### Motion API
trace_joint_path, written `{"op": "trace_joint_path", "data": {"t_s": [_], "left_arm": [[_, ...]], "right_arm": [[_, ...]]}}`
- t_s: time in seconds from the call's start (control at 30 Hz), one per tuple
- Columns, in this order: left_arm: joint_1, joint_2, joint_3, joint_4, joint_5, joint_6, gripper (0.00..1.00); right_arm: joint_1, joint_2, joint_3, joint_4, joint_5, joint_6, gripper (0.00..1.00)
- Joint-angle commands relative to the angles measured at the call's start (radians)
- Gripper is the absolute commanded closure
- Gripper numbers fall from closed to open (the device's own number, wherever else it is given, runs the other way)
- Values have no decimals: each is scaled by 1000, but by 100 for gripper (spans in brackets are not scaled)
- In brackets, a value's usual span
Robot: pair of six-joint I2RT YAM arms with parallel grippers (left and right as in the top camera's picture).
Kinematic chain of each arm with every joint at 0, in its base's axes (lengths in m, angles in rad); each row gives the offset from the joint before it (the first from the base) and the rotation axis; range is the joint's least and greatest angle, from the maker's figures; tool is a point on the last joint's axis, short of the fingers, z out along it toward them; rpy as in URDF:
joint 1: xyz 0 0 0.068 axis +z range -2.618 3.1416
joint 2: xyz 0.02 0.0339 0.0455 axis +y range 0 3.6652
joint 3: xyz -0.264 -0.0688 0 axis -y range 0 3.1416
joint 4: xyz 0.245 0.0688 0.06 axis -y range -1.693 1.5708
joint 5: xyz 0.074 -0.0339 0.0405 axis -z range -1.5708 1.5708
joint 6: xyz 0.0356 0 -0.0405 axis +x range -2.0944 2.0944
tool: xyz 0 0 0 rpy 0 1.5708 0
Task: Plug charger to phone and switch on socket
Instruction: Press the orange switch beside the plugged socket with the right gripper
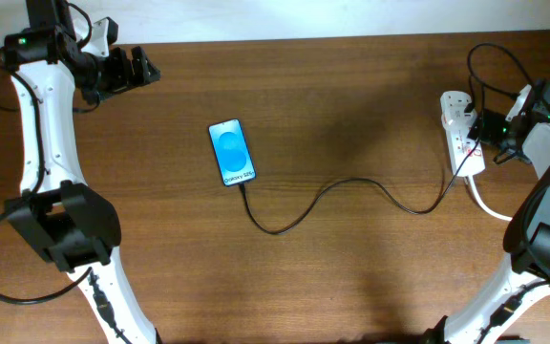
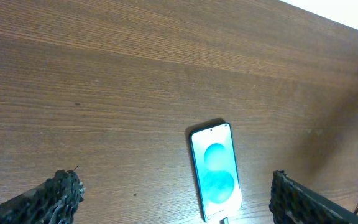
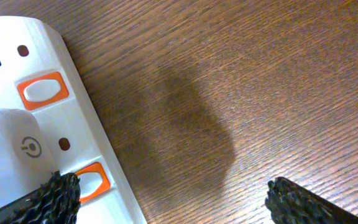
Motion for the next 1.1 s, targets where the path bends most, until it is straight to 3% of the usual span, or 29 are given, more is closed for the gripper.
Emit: {"op": "trace_joint_path", "data": {"t_s": [0.0, 0.37, 0.53, 1.07], "left_arm": [[3, 5, 17, -2, -4, 12, 0], [3, 5, 17, -2, -4, 12, 1], [3, 5, 17, -2, -4, 12, 0], [3, 5, 17, -2, -4, 12, 1]], "right_arm": [[11, 28, 9, -21, -39, -11, 1], [11, 31, 8, -50, -79, -45, 1], [10, 31, 9, -40, 80, 49, 1], [19, 31, 8, -10, -39, 60, 1]]}}
